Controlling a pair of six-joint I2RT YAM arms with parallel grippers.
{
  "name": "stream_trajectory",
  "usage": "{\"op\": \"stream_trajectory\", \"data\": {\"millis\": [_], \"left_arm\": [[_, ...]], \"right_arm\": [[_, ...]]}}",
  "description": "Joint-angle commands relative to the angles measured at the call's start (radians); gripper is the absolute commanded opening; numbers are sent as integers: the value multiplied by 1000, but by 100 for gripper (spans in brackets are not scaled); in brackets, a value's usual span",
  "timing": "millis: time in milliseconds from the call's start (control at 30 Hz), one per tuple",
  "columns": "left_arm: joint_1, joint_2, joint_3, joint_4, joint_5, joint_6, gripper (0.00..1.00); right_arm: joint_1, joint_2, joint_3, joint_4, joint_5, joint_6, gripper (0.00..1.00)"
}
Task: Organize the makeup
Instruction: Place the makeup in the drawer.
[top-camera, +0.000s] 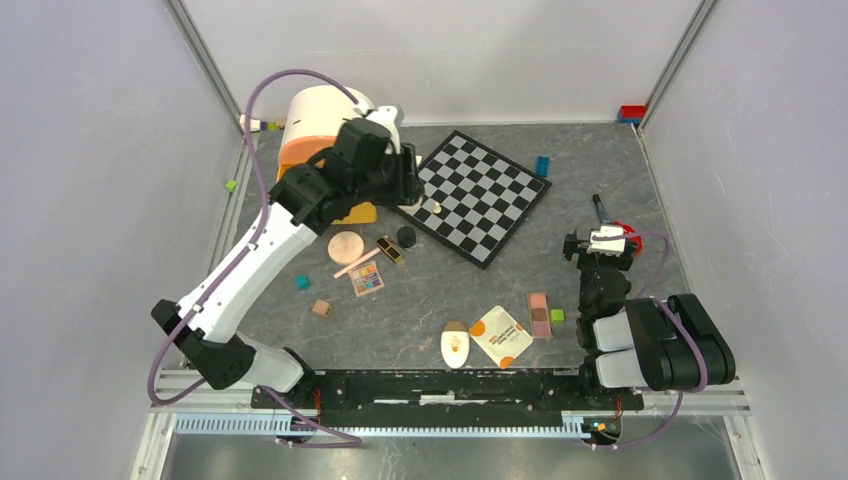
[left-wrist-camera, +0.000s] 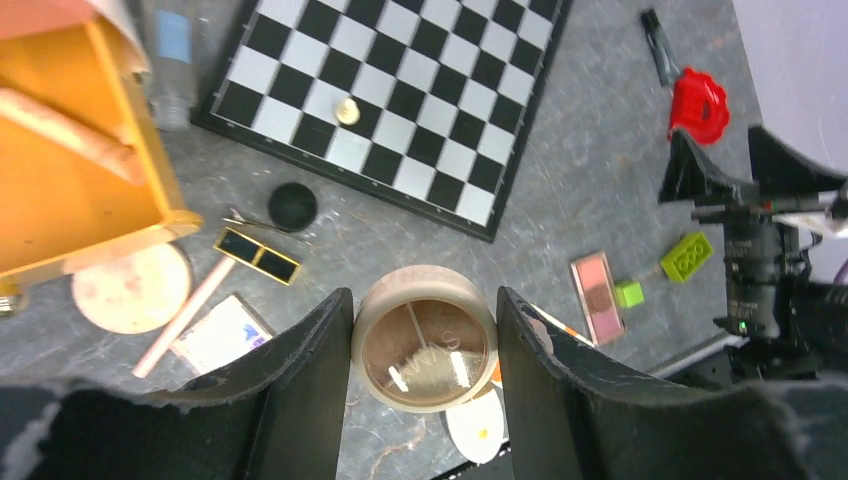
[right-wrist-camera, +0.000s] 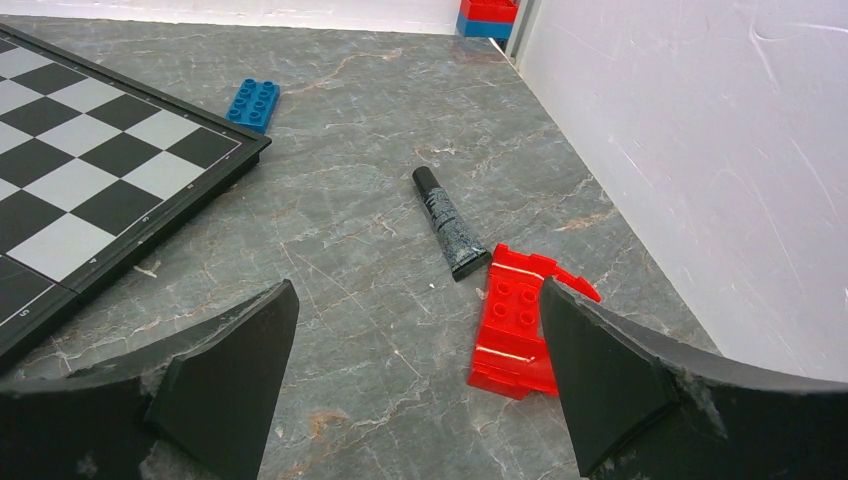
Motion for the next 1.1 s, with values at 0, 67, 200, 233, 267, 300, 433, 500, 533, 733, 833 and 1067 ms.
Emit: {"op": "stream_trajectory", "data": {"millis": [0, 67, 200, 233, 267, 300, 433, 500, 533, 733, 833, 1067], "left_arm": [[88, -52, 77, -28, 70, 78, 44], [117, -54, 93, -39, 73, 90, 45], [188, -53, 101, -49, 101, 96, 45], [212, -53, 99, -49, 108, 94, 45], [230, -53, 96, -49, 116, 91, 45], [251, -49, 96, -48, 118, 89, 45], [312, -32, 85, -48, 110, 78, 45], [351, -30, 55, -33, 114, 61, 45], [375, -29, 37, -22, 121, 55, 45], [488, 8, -61, 40, 157, 41, 44], [506, 22, -98, 81, 144, 37, 44], [511, 94, -132, 163, 66, 76, 44]], "right_arm": [[-1, -6, -118, 31, -5, -12, 97], [-1, -6, -117, 31, -5, -12, 97], [-1, -5, -117, 31, -6, -12, 98], [-2, -6, -118, 31, -5, -12, 97], [-2, -6, -118, 31, -5, -11, 97], [-1, -6, -118, 31, -5, -12, 98], [-1, -6, -118, 31, -4, -12, 98], [-3, -6, -117, 31, -6, -12, 97], [-1, -6, -117, 31, -5, -12, 97], [-1, -6, -117, 31, -5, -12, 97], [-2, -6, -118, 31, -5, -12, 97], [-1, -6, -118, 31, -5, -11, 97]]}}
